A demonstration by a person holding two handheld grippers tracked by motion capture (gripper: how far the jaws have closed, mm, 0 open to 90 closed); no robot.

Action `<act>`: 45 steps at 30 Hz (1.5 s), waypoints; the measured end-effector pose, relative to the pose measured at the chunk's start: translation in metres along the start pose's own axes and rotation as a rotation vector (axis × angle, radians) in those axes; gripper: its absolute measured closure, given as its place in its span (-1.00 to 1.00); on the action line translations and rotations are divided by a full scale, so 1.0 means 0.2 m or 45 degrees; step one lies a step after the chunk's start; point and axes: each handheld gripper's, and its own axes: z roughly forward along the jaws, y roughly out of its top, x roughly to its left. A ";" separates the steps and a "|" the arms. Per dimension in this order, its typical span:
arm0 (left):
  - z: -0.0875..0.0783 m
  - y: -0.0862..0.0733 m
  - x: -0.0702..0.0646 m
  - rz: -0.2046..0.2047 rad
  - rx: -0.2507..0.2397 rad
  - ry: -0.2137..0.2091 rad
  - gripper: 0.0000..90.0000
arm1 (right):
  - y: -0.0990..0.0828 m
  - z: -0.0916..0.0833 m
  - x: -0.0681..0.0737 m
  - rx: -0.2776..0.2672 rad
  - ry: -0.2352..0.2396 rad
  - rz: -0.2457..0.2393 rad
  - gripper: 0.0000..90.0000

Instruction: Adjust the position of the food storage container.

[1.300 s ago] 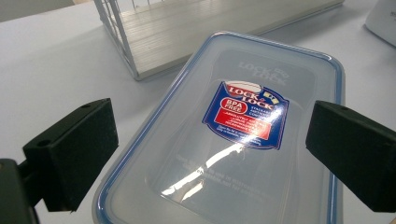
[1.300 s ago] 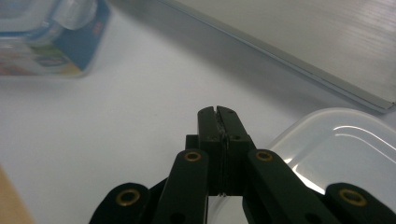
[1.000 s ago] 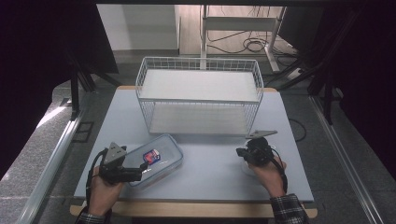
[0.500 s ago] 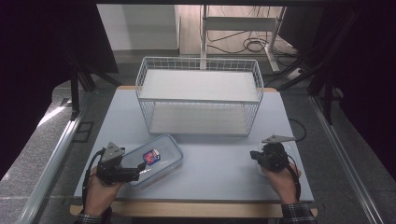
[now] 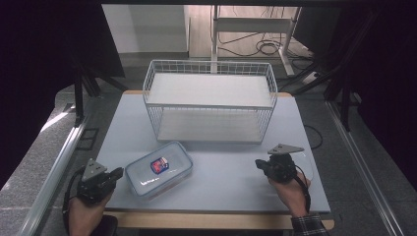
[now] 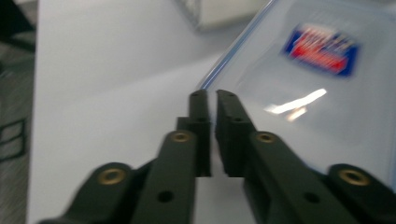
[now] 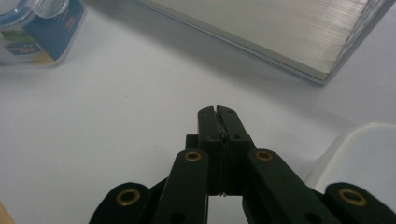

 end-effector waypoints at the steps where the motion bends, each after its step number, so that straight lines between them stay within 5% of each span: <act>1: 0.02 -0.02 0.01 -0.005 0.042 0.010 1.00 | 0.00 0.00 0.00 -0.001 0.002 -0.001 0.97; 5: 0.07 -0.04 0.01 -0.012 0.104 0.009 1.00 | 0.01 0.01 0.01 -0.005 0.031 0.009 0.97; 16: 0.12 -0.02 0.00 -0.063 0.101 -0.050 1.00 | 0.03 0.04 0.05 -0.022 0.080 0.019 0.97; 24: 0.22 0.04 0.01 -0.082 0.112 -0.137 1.00 | 0.05 0.08 0.07 -0.018 0.122 0.019 0.97; 36: 0.37 0.14 -0.03 -0.041 0.107 -0.191 1.00 | 0.10 0.16 0.12 -0.020 0.156 -0.006 0.96; 45: 0.50 0.25 -0.11 0.041 0.122 -0.242 1.00 | 0.12 0.23 0.13 -0.013 0.169 0.012 0.91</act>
